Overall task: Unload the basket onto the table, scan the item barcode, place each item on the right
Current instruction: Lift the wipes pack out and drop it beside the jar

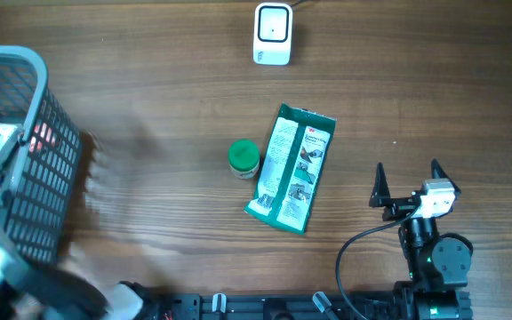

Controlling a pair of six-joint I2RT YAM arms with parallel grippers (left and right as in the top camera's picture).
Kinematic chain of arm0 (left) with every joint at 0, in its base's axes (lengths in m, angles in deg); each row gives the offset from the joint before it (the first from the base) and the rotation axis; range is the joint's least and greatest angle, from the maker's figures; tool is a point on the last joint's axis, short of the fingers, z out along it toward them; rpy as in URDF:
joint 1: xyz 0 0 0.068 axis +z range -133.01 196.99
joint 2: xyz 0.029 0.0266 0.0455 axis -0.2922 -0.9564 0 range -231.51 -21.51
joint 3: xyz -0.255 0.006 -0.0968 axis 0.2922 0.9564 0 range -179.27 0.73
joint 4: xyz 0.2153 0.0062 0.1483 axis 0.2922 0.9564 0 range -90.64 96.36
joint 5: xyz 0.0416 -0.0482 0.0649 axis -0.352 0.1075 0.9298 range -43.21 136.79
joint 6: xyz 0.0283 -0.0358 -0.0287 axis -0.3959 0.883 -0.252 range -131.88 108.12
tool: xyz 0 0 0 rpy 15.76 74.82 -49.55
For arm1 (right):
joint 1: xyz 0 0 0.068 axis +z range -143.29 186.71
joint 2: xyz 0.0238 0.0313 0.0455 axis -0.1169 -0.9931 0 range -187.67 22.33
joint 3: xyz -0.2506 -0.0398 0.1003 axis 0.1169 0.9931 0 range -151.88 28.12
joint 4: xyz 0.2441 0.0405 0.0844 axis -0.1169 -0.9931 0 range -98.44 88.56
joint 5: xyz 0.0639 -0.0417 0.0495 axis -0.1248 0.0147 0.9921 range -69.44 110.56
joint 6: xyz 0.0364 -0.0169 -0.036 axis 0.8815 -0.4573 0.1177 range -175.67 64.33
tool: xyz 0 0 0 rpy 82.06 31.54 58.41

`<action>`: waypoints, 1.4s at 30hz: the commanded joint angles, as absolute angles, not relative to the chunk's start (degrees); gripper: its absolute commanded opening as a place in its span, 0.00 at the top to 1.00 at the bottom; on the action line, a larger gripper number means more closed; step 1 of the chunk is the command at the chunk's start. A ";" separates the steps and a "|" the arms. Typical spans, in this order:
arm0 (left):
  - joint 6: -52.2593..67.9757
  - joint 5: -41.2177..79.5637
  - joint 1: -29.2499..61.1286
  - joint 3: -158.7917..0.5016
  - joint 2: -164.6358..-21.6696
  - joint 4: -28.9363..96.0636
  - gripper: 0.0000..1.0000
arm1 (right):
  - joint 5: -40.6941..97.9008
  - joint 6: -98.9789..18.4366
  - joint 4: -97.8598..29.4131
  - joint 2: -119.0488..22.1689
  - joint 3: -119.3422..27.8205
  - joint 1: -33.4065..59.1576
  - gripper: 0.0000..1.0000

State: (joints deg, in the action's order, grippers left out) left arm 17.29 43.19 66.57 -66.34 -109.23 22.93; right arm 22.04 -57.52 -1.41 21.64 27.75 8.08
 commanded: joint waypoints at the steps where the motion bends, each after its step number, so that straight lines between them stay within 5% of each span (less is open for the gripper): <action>1: 25.99 30.01 65.17 -66.77 -90.54 21.09 0.59 | 22.73 -58.28 -1.30 21.88 27.82 8.30 0.00; 6: 30.80 16.64 58.64 -66.77 -73.40 23.70 0.57 | 22.73 -58.28 -1.30 21.88 27.82 8.30 0.00; 11: 21.99 21.34 37.09 -66.62 -69.80 43.50 0.57 | 22.73 -58.26 -1.27 21.88 27.82 8.30 0.00; 17: 21.92 41.12 5.17 -56.04 -77.16 51.21 0.57 | 22.73 -58.28 -1.30 21.88 27.82 8.30 0.00; 26: 47.34 48.85 -17.43 -47.76 -102.30 40.42 0.50 | 22.73 -58.28 -1.30 21.88 27.82 8.30 0.00; 27: 47.32 48.22 -18.47 -47.76 -103.63 38.71 0.39 | 22.73 -58.26 -1.27 21.88 27.82 8.30 0.00; 28: 47.32 47.89 -19.87 -47.80 -104.99 36.44 0.05 | 22.73 -58.28 -1.30 21.88 27.82 8.30 0.00; 29: 47.32 48.00 -20.73 -48.17 -105.43 35.52 0.00 | 22.73 -58.30 -1.30 21.88 27.82 8.30 0.00; 37: 38.49 62.91 -14.02 -74.62 -93.64 60.59 0.00 | 22.73 -58.28 -1.30 21.88 27.82 8.30 0.00; 42: 34.99 77.77 3.73 -91.93 -87.04 65.94 0.00 | 22.73 -58.26 -1.30 21.88 27.82 8.30 0.00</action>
State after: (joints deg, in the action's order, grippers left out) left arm 38.64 65.03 -7.70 -85.31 -91.35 65.33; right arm 22.04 -57.52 -1.45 21.60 27.75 8.12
